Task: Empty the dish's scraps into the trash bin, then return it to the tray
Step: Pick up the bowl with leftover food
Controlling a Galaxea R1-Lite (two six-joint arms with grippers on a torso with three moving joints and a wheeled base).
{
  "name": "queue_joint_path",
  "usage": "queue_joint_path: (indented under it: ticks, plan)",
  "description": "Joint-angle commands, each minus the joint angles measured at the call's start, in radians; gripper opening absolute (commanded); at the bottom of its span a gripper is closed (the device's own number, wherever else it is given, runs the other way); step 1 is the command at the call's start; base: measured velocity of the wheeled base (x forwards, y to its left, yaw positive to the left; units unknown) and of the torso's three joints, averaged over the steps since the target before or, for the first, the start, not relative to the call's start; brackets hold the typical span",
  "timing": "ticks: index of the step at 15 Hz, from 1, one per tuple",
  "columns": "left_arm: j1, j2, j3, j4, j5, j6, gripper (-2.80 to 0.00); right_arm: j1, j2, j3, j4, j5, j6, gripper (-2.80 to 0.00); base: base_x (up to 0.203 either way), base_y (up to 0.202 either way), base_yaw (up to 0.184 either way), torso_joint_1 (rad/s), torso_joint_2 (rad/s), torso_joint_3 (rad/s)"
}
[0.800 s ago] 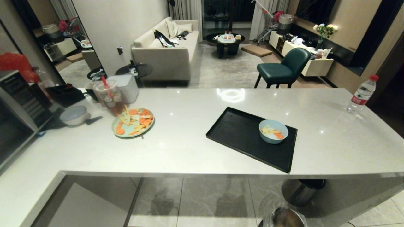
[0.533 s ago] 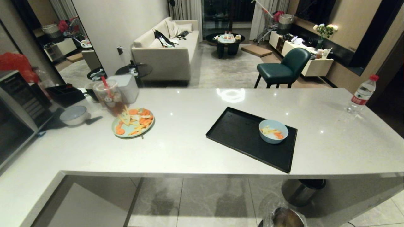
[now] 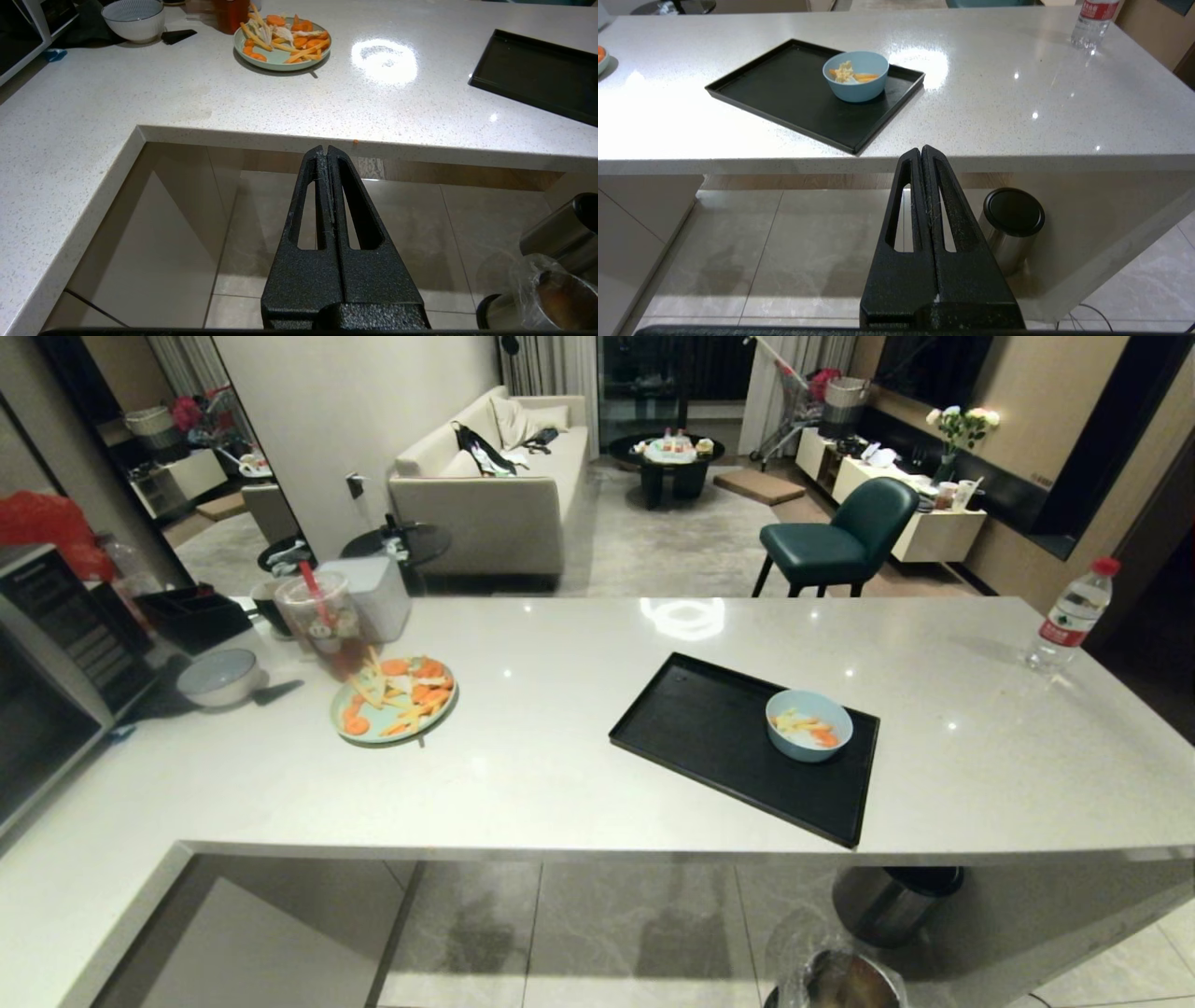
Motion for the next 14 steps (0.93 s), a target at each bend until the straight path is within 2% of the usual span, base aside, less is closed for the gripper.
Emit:
queue_joint_path:
  ticks: [1,6,9,14]
  plan:
    - [0.000,0.001,0.000,0.000,0.000,-0.001,-2.80,-0.001,0.070,-0.022,-0.014,0.002,0.004,-2.80,0.000,0.000,0.000,0.000,0.00,0.000]
    - [-0.001,0.001,0.000,0.000,0.000,-0.001,-2.80,-0.005,0.369,-0.158,-0.074,0.007,0.002,-2.80,0.000,0.000,0.000,0.000,0.00,0.000]
    - [0.000,0.001,0.000,0.000,0.000,-0.001,-2.80,-0.005,0.613,-0.326,-0.081,0.016,0.003,-2.80,0.000,0.000,0.000,0.000,0.00,0.000]
    - [0.000,0.001,0.000,0.000,0.000,-0.001,-2.80,-0.005,1.117,-0.694,-0.075,0.021,0.007,-2.80,0.000,0.000,0.000,0.000,0.00,0.000]
